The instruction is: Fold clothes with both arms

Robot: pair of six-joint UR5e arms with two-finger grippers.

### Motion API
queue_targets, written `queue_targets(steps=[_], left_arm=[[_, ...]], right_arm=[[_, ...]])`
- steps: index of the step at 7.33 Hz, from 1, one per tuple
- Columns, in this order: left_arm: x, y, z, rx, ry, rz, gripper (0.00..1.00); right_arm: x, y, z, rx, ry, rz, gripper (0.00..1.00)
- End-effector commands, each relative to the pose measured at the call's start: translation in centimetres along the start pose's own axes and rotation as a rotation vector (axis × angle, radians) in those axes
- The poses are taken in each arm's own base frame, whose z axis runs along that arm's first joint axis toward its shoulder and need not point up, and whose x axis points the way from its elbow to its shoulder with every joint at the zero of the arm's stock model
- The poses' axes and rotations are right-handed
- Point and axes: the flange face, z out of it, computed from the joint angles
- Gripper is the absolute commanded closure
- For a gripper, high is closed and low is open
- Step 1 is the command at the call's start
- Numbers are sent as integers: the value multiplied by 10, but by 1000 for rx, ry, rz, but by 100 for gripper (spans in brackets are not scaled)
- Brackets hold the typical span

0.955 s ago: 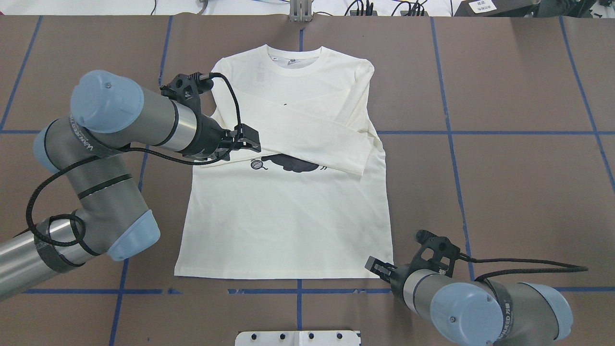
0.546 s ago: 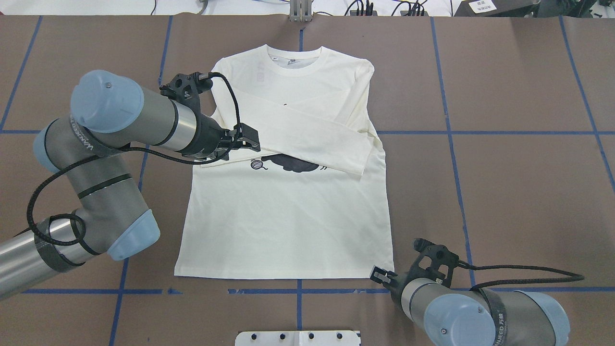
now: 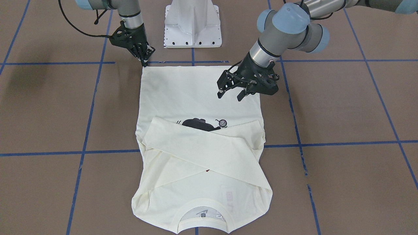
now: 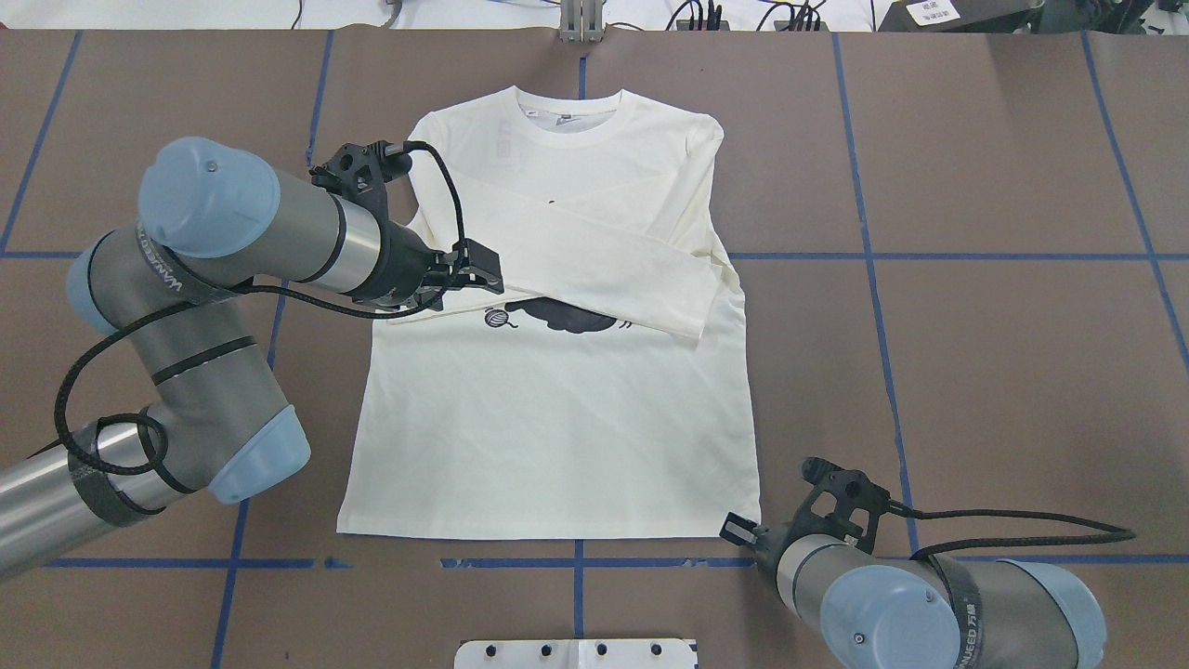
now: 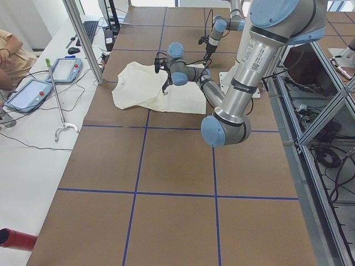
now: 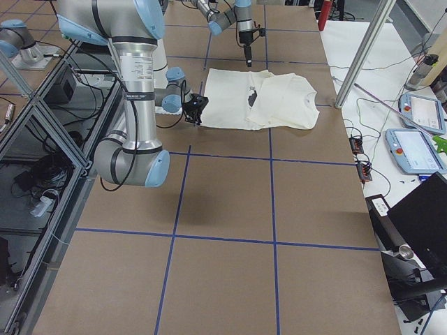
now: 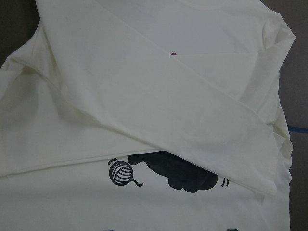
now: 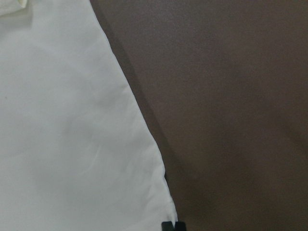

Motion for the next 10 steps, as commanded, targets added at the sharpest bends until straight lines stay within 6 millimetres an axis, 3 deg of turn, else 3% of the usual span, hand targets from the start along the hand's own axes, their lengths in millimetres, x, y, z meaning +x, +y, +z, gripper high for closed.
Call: queue_targets(steps=[1, 2, 3, 4, 5, 7, 9, 10], left_arm=[[-16, 18, 3, 48, -21, -293, 18], [-57, 77, 6, 15, -83, -298, 20], [-96, 107, 4, 59, -162, -288, 22], [-118, 119, 0, 83, -275, -300, 22], [-117, 126, -5, 73, -318, -324, 26], [-125, 146, 7, 52, -407, -356, 26], [-139, 177, 36, 24, -475, -374, 33], [-141, 187, 41, 13, -485, -374, 40]], right_arm=[[-8, -3, -20, -13, -38, 11, 100], [-10, -4, -30, -21, -54, 14, 100], [-10, -5, -30, -21, -53, 15, 100], [-9, -5, -29, -20, -51, 13, 100], [-9, -4, -28, -20, -50, 12, 100], [-10, -2, -28, -24, -50, 11, 100], [-9, -1, -26, -24, -46, 8, 100], [-9, -1, -26, -24, -46, 8, 100]])
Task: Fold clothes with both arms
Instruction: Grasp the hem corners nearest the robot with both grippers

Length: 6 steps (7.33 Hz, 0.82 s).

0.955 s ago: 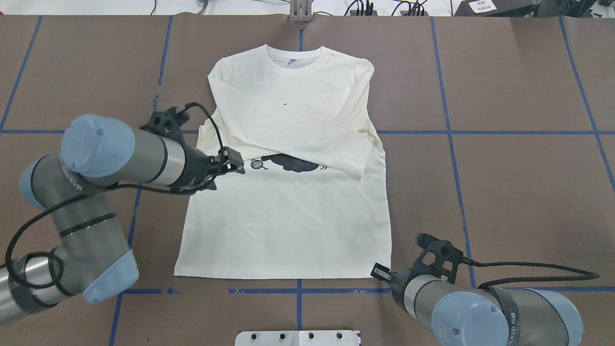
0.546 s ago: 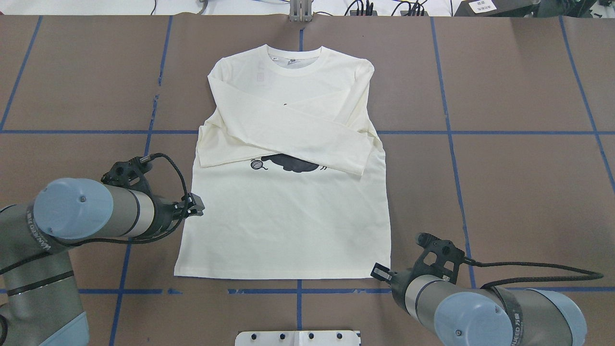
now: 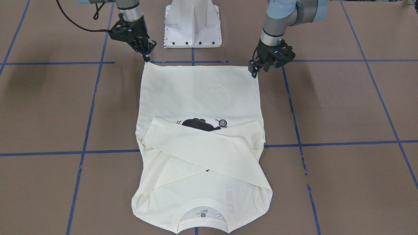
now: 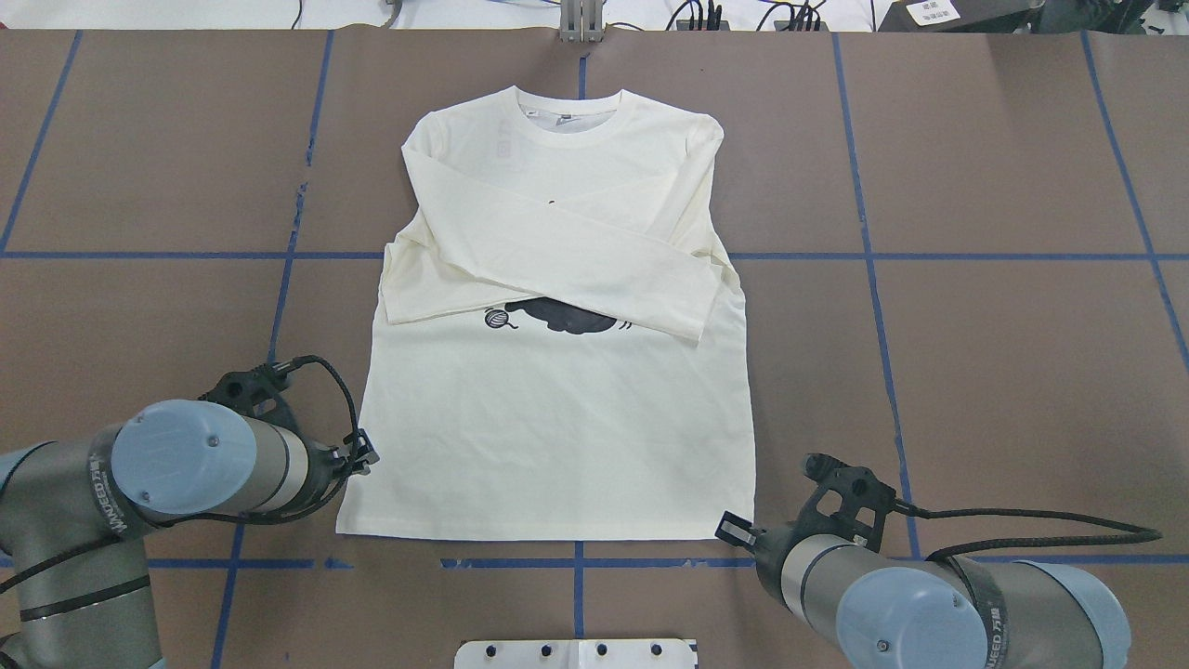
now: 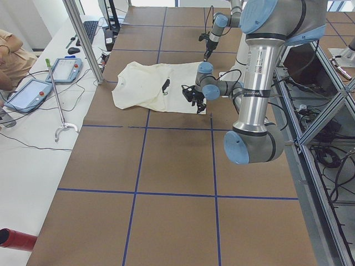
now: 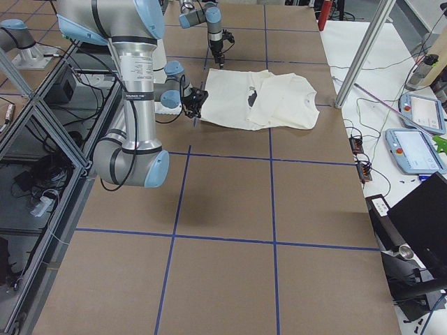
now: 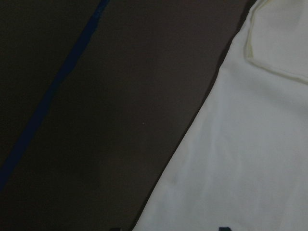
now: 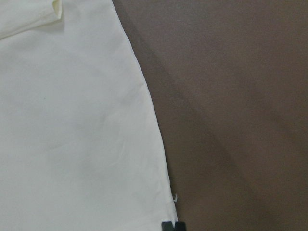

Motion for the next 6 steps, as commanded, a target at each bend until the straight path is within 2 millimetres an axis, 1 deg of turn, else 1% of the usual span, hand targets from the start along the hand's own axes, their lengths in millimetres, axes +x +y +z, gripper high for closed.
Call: queue_targets(steps=[1, 3, 4, 5, 6], left_arm=[[-4, 17, 12, -18, -25, 4, 40], [-2, 20, 3, -30, -11, 6, 40], [-4, 23, 5, -33, -16, 11, 41], [-6, 32, 10, -41, -26, 22, 45], [-8, 33, 12, -39, -33, 23, 47]], right_arm=[[0, 1, 0, -1, 0, -1, 100], [-1, 1, 0, -1, -1, 0, 100], [-1, 1, 0, -2, -2, 0, 100], [-2, 1, -1, -2, -4, 0, 100], [-2, 1, -1, -2, -4, 0, 100]])
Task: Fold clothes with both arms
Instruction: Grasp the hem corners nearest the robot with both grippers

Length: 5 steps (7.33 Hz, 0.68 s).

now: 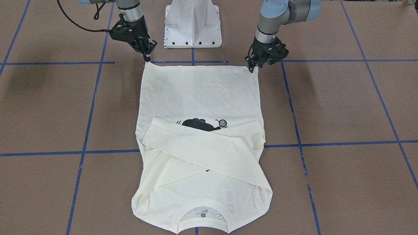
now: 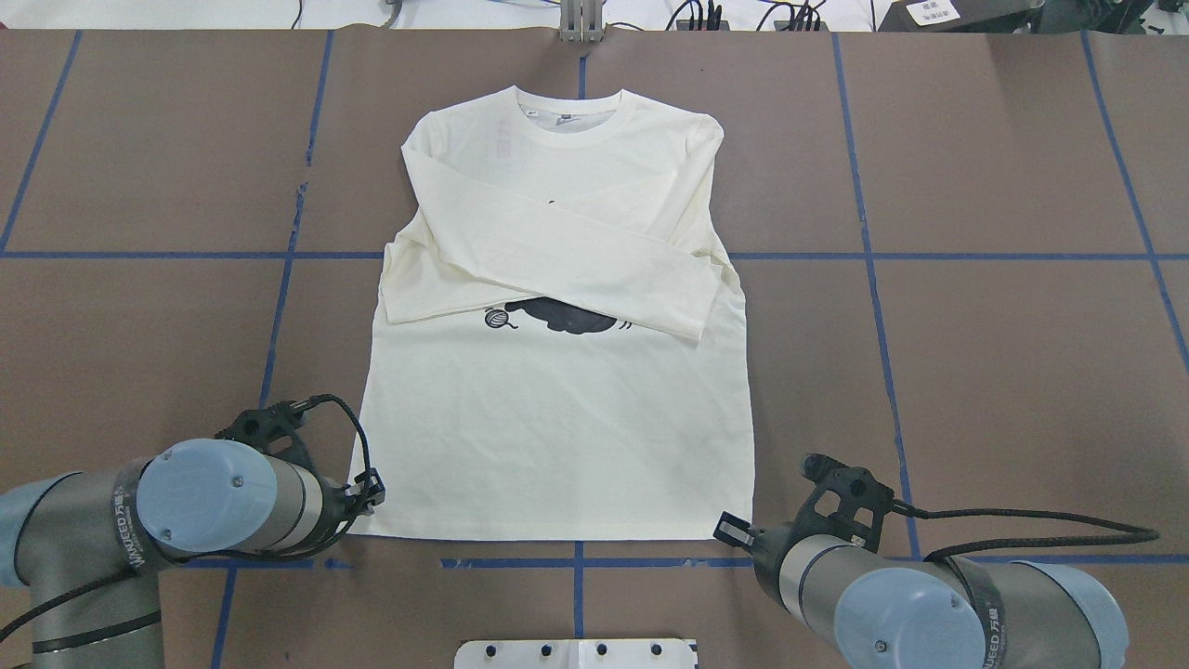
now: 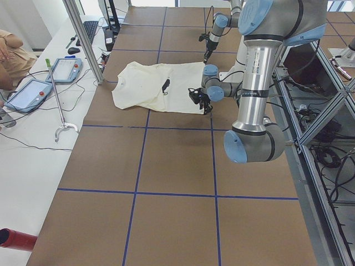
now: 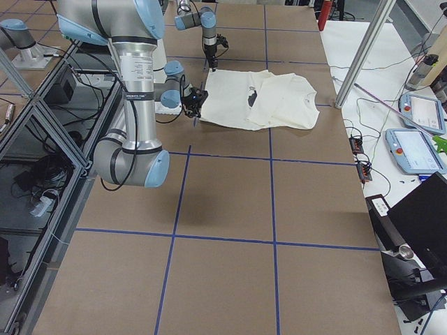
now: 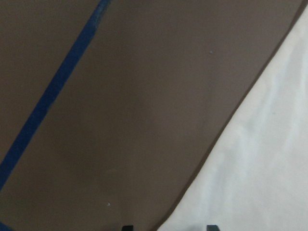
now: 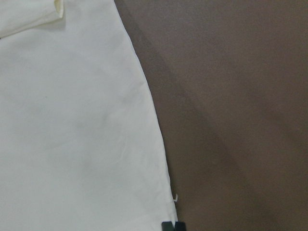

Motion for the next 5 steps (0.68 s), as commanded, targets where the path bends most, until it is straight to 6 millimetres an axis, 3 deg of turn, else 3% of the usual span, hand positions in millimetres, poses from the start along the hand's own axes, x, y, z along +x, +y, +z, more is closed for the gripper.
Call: queue_targets(steps=[1, 3, 5], left_arm=[[-7, 2, 5, 0, -17, 4, 49], [-8, 3, 5, -1, -22, 6, 98], [-8, 7, 5, -8, -23, 12, 100]], right_arm=[[-1, 0, -1, 0, -3, 1, 100], [-2, 0, -2, -1, -6, 3, 100], [-2, 0, -3, -1, -7, 3, 100]])
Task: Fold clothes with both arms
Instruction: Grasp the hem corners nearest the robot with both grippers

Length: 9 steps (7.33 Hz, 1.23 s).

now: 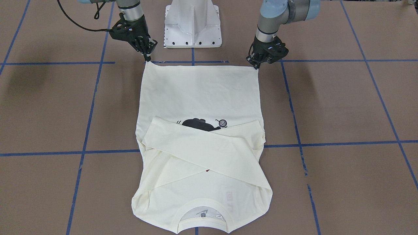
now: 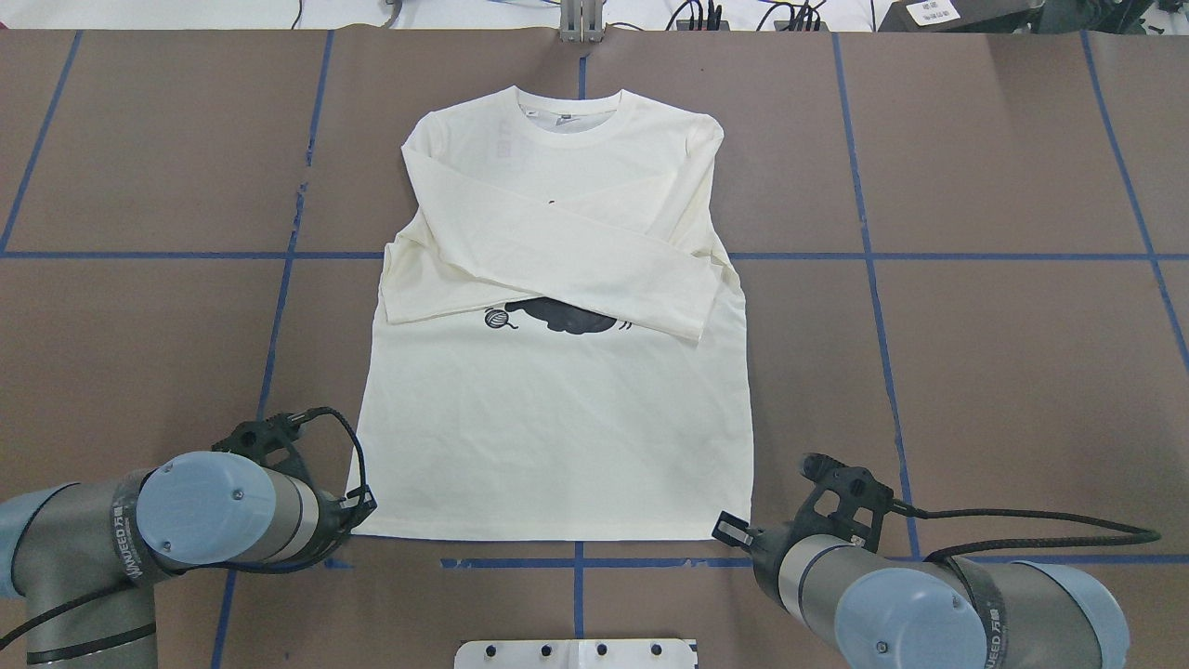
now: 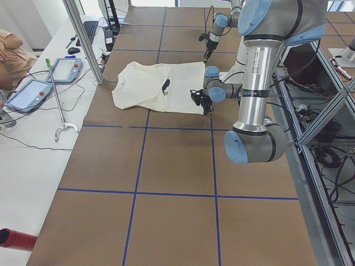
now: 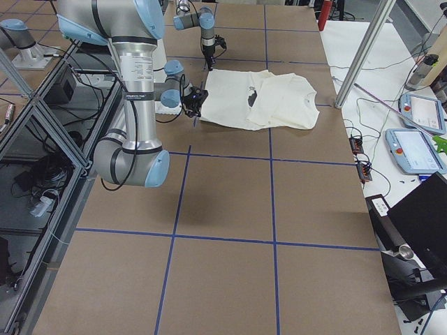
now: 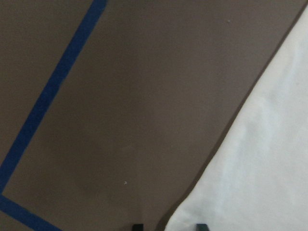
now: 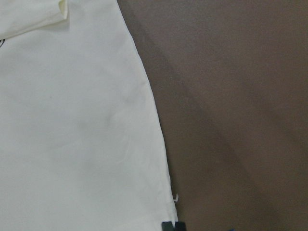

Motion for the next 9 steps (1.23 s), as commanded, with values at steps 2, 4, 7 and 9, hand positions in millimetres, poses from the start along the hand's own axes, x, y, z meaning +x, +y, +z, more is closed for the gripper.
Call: queue_targets(steps=[2, 4, 7, 9], left_arm=[[7, 7, -19, -18, 38, 11, 100], [6, 33, -67, -64, 34, 32, 100], [-3, 93, -106, -162, 54, 23, 100], [14, 53, -115, -95, 102, 27, 100]], right_arm=[[-1, -2, -3, 0, -6, 2, 100], [4, -7, -32, -20, -34, 7, 100], [31, 8, -89, -106, -54, 14, 100], [14, -35, -98, -51, -94, 60, 100]])
